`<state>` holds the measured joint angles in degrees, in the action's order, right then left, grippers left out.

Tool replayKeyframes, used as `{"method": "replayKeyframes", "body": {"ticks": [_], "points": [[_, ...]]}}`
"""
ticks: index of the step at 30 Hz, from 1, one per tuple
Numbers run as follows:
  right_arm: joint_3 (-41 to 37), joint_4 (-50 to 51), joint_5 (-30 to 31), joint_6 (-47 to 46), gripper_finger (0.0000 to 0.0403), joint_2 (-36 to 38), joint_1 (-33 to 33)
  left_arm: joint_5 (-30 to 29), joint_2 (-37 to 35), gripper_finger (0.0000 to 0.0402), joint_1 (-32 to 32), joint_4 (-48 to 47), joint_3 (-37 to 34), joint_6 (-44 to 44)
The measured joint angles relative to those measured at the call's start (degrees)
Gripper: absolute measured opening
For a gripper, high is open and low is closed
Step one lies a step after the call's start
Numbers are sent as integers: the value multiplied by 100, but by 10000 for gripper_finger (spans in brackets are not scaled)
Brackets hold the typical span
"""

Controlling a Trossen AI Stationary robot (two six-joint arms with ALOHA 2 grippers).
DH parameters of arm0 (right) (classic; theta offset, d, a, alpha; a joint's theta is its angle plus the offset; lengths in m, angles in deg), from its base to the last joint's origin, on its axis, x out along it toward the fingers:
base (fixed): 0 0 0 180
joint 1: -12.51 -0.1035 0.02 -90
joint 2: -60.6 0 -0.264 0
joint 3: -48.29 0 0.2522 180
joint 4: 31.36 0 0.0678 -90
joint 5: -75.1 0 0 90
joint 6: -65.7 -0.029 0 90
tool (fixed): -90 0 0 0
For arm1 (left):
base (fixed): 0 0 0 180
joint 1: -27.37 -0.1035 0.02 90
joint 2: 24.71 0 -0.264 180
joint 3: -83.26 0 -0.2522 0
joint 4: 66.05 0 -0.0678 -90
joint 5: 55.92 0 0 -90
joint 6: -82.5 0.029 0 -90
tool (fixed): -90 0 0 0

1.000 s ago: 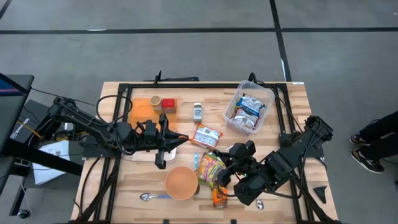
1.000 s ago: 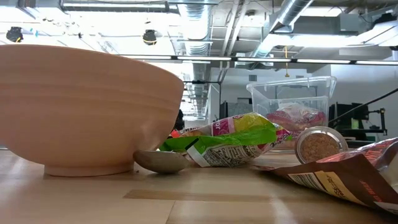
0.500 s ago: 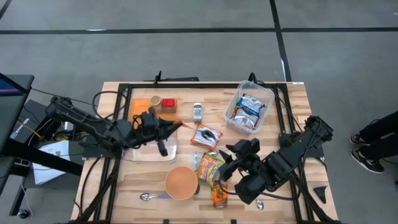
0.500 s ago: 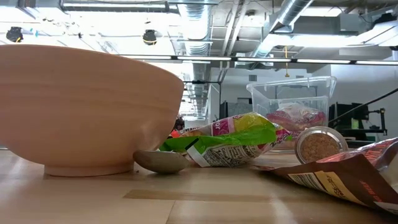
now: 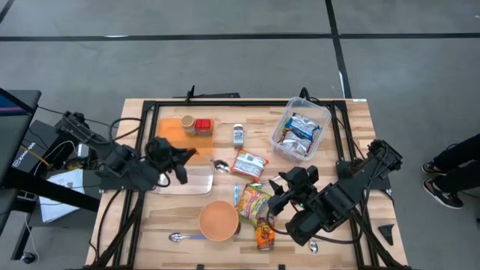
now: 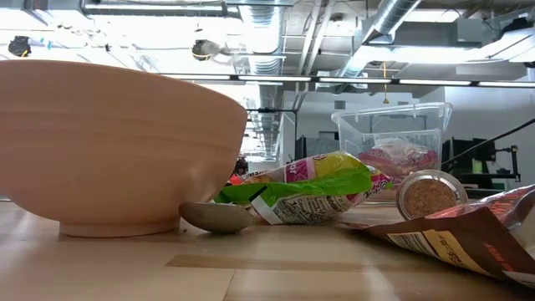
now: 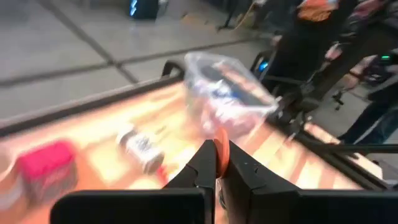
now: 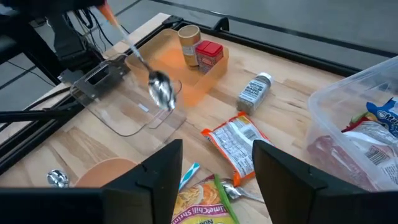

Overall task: Pick & Place Food Item
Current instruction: Put the orange spoon into the bottom transparent bin

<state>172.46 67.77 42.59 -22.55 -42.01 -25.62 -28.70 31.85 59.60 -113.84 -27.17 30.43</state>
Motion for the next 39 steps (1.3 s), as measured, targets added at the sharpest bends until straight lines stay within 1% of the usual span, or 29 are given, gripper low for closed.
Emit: {"method": "replayKeyframes", "body": {"ticks": [4, 7, 10, 14, 17, 21, 25, 30, 32, 39], "points": [[0, 29, 0, 14, 186, 0, 0, -57, -1, 1, 178, -1346, -33, -1463], [0, 39, -14, 14, 185, 0, 0, -262, -57, 1, 411, -2089, -186, -2505], [0, 37, -24, 14, 185, 0, 0, -391, -240, 1, 676, -2326, -451, -3267], [0, 37, -38, 14, 184, 0, 0, -597, -569, 1, 1097, -2362, -832, -3892], [0, 37, -44, 12, 182, 0, -7, -662, -891, 1, 1406, -2382, -1110, -4167], [0, 35, -51, 13, 180, 0, -9, -994, -1404, 1, 1804, -2381, -1489, -4475], [0, 31, -63, -32, 180, 0, -9, -1182, -1746, 1, 1987, -2380, -1832, -4733], [0, -54, -66, -33, 180, 0, -9, -1170, -1877, 1, 2043, -2360, -2231, -5047], [0, -56, -93, -52, 180, 0, -9, -1061, -1877, 1, 2043, -2366, -2341, -5162], [0, -53, -216, -77, 180, 0, -9, -733, -1877, 1, 2043, -2384, -2476, -5299]]}}
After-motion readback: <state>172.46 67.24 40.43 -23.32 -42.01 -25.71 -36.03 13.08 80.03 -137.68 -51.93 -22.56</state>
